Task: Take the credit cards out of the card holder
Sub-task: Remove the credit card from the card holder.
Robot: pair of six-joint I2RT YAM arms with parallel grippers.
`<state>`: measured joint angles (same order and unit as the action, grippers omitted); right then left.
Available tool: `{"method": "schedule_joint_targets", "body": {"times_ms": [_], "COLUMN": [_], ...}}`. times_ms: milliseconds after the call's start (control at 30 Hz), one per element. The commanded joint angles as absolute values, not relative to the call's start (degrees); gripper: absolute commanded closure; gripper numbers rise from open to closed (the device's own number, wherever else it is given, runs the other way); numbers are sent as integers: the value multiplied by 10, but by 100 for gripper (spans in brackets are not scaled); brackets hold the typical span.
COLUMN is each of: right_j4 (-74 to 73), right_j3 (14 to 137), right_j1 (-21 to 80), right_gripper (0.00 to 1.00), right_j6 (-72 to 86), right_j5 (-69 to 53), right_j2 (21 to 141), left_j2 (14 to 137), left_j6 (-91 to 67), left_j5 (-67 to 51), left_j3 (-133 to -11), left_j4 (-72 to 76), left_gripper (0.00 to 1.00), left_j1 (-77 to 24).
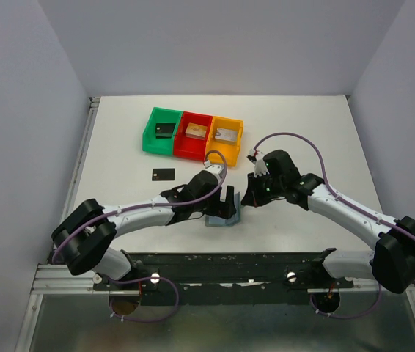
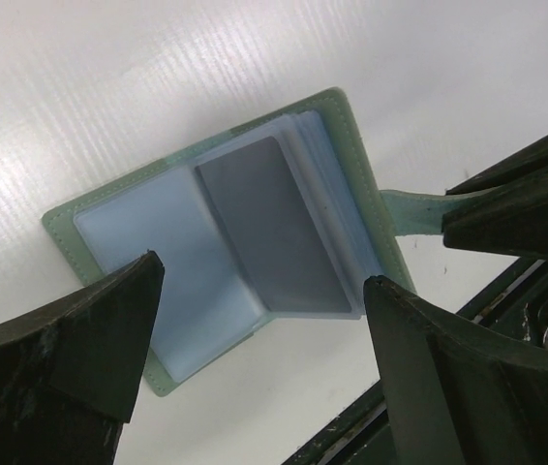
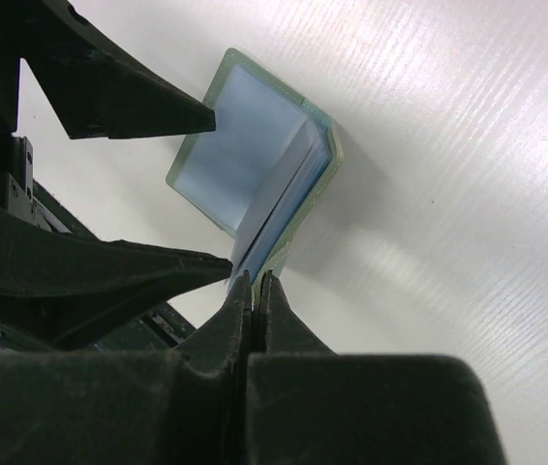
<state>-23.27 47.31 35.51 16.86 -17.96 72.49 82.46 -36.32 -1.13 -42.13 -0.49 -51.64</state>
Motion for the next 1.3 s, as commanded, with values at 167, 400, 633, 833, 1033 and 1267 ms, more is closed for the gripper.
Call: {"method": "schedule_joint_targets", "body": {"times_ms": [167, 400, 633, 833, 1033, 1267], "right_j4": [-240, -237, -236, -236, -234, -234], "right_j3": [490, 488, 486, 485, 484, 484], "right_j1": [352, 352, 352, 352, 352, 352], "right_gripper": [100, 100, 100, 100, 100, 100], "right_j6": [163, 162, 162, 163, 163, 163], "right_j5": [-192, -192, -193, -193, -193, -194], "right_j2": [729, 730, 730, 728, 729, 730], "left_j2": [848, 831, 820, 833, 847, 857], "left_j6": [-352, -359, -362, -363, -366, -366], "left_j5": [-20, -7, 11, 7, 0, -16], "left_j3": [-446, -435, -425, -427, -432, -439], "left_j4": [1, 1, 1, 1, 7, 7], "left_gripper": [7, 10, 17, 21, 16, 13], "left_j1": [-525, -525, -525, -525, -525, -526]}}
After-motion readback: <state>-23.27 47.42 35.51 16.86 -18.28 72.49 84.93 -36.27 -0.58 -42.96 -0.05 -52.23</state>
